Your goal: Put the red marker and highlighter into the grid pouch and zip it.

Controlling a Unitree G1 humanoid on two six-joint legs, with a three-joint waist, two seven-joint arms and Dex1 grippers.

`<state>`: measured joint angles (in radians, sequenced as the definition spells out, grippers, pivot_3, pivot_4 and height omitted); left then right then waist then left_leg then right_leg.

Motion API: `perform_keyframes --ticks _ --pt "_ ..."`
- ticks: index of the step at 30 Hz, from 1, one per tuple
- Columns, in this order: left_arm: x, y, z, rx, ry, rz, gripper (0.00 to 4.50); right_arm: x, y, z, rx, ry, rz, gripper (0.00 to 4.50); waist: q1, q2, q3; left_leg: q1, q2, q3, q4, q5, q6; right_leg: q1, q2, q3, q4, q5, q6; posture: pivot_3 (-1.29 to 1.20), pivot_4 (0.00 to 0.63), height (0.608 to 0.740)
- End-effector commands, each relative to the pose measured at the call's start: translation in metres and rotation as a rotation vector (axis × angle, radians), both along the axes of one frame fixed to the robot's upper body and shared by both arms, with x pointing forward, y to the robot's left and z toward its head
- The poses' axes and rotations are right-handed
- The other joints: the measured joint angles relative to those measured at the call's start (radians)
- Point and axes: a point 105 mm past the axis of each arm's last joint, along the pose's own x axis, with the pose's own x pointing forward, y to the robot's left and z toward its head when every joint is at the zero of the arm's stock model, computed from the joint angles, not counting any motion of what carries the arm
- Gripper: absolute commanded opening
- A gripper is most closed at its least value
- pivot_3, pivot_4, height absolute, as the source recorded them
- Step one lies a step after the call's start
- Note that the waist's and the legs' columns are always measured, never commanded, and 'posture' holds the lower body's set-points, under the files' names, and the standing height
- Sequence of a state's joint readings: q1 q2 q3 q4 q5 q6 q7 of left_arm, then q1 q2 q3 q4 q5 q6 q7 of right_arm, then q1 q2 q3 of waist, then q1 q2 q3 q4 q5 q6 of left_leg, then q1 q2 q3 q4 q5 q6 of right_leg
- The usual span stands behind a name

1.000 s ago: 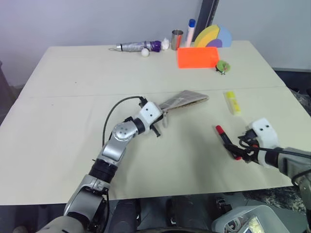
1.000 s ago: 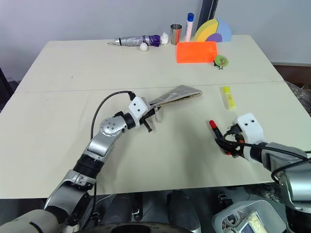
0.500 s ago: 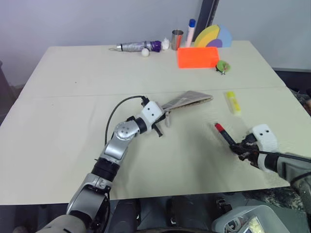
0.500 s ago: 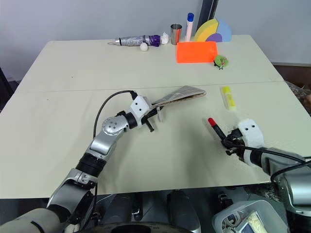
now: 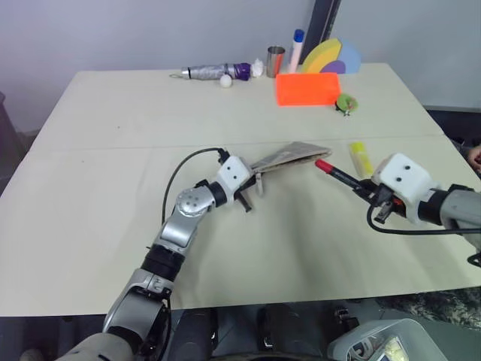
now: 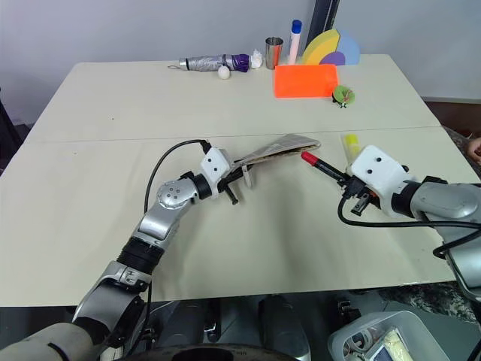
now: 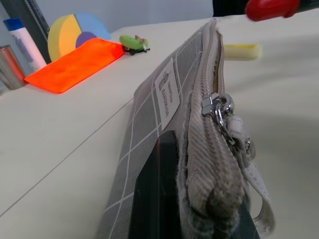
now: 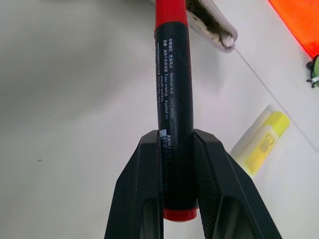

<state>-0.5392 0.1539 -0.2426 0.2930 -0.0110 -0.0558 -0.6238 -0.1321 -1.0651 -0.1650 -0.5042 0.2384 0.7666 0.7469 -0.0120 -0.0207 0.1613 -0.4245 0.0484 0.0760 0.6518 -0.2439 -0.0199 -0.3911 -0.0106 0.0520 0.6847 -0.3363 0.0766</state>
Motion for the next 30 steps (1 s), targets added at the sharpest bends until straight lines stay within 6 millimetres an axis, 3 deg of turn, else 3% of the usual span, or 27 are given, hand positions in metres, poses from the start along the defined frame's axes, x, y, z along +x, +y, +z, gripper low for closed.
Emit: perform_keyframes --ticks 1,8,15,25,30 --pt "-0.008 -0.006 0.01 -0.021 -0.041 -0.032 0.0 0.008 -0.001 0.012 -0.025 -0.063 -0.011 0.32 0.0 0.0 0.0 0.0 0.0 0.0 0.0 0.0 0.0 0.0 0.0 0.0 0.0 0.0 0.0 0.0 0.15 0.74" --pt "-0.014 -0.006 0.007 -0.005 -0.041 -0.048 0.0 0.011 0.004 0.01 -0.043 -0.056 0.015 0.32 0.0 0.0 0.0 0.0 0.0 0.0 0.0 0.0 0.0 0.0 -0.001 0.0 0.0 0.0 0.0 0.0 0.15 0.74" --pt "-0.019 -0.009 0.006 0.022 -0.061 -0.079 0.0 0.01 0.01 0.005 -0.175 -0.045 0.087 0.32 0.0 0.0 0.0 0.0 0.0 0.0 0.0 0.0 0.0 0.0 -0.001 0.0 0.0 0.0 0.0 0.0 0.15 0.74" --pt "-0.036 -0.018 -0.004 0.171 -0.117 -0.224 0.0 0.003 0.05 -0.012 -0.502 -0.066 0.416 0.32 -0.002 0.0 0.0 0.0 0.001 0.0 0.0 0.0 0.0 0.0 0.0 0.0 0.0 0.0 0.0 0.0 0.15 0.74" --pt "-0.041 -0.02 -0.005 0.188 -0.123 -0.269 0.0 0.011 0.068 -0.009 -0.507 -0.107 0.467 0.32 -0.001 0.0 0.0 0.0 0.001 0.0 0.001 0.0 0.0 -0.001 -0.001 0.0 0.0 0.0 0.0 0.0 0.15 0.74"
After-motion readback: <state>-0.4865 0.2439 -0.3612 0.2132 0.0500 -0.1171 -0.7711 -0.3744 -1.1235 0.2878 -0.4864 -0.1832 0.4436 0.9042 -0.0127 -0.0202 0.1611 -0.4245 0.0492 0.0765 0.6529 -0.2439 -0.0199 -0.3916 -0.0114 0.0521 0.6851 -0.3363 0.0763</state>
